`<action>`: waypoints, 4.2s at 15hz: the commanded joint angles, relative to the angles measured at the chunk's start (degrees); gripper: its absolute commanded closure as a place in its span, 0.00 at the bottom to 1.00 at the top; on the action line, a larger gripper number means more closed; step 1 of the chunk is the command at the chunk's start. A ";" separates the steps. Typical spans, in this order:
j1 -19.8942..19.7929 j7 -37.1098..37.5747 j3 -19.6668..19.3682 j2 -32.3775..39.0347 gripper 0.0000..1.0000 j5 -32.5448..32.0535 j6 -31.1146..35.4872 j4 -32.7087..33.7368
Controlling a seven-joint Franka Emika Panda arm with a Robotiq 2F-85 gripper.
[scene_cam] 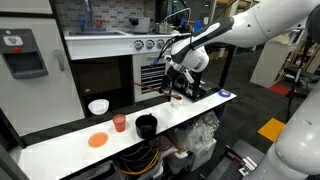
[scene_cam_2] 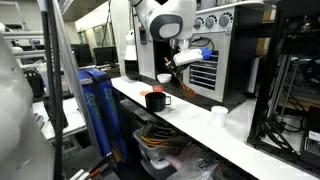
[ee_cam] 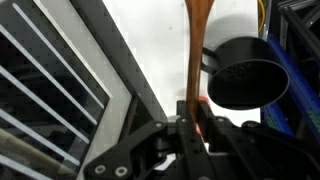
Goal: Take the white mug and pour its contents into the black bowl, then use the wooden spoon to stir the contents in the black bowl
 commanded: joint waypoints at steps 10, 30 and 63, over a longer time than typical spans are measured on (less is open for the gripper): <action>10.07 -13.27 -6.89 -10.93 0.97 23.31 -9.27 -2.87; 7.63 -35.50 -7.74 -5.55 0.97 44.98 -26.80 -7.49; 8.98 -42.27 -4.94 9.09 0.86 48.55 -25.70 1.13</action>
